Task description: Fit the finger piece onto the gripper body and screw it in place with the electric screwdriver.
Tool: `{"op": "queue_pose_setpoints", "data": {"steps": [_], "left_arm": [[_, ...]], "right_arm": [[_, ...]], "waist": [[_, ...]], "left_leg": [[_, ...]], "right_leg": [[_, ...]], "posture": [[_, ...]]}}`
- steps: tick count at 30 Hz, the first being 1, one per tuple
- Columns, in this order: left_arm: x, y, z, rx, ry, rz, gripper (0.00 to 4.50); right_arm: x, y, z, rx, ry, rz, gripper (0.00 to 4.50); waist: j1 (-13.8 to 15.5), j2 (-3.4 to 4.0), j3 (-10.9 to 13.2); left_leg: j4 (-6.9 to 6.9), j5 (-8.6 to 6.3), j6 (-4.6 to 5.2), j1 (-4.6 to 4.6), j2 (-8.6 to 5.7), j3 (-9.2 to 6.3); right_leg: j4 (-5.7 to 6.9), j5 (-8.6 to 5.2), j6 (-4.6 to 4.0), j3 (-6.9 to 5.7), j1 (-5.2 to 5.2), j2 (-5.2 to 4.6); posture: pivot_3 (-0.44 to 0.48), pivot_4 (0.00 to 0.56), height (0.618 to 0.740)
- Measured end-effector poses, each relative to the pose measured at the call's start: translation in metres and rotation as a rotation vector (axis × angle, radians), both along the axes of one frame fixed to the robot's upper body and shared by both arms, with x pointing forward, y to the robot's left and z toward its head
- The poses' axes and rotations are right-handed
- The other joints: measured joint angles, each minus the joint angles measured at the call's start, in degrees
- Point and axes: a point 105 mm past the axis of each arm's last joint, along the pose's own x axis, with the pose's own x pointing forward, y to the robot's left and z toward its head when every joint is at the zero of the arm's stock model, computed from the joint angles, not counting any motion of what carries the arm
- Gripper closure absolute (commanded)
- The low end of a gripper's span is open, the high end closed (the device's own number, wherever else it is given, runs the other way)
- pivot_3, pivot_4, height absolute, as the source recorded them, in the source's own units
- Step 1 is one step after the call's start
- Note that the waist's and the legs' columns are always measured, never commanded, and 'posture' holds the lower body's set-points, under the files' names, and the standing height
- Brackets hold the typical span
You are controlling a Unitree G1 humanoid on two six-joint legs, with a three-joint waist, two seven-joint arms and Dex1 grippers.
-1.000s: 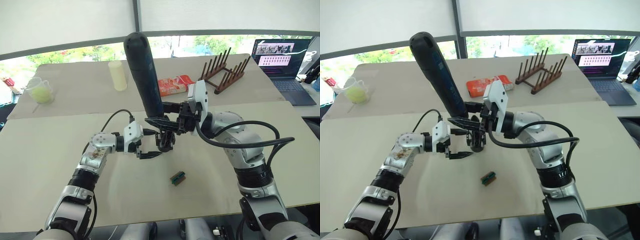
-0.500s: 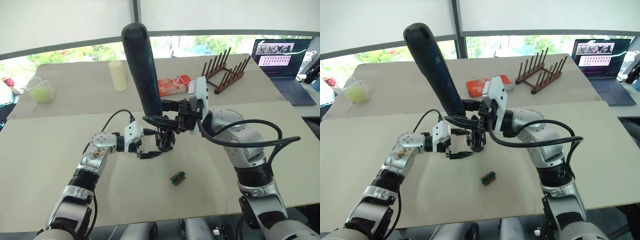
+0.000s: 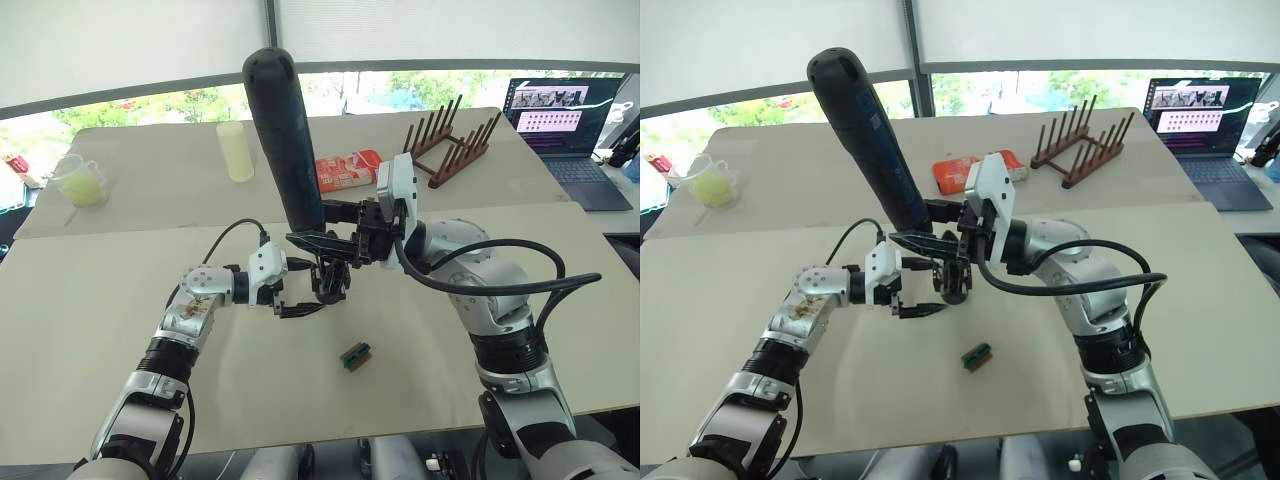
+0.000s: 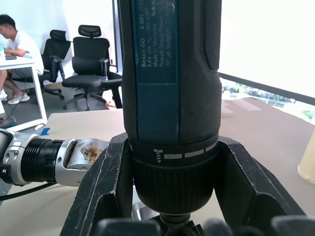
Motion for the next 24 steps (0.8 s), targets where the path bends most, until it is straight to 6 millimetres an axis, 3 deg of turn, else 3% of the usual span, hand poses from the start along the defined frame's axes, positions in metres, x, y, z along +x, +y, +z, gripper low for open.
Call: {"op": "queue_pose_setpoints", "data": {"steps": [24], "left_arm": [[0.0003,0.0001,0.0001,-0.001,-0.001,0.003,0.0]], "right_arm": [[0.0041,-0.002,-0.0058,-0.016,0.006,-0.018,2.59]], "waist": [[0.0,0.0,0.0]], "left_leg": [[0.0,0.0,0.0,0.0,0.0,0.0]], "right_leg": [[0.0,0.0,0.0,0.0,0.0,-0.01]], "posture": [[0.0,0.15,0.74]]}}
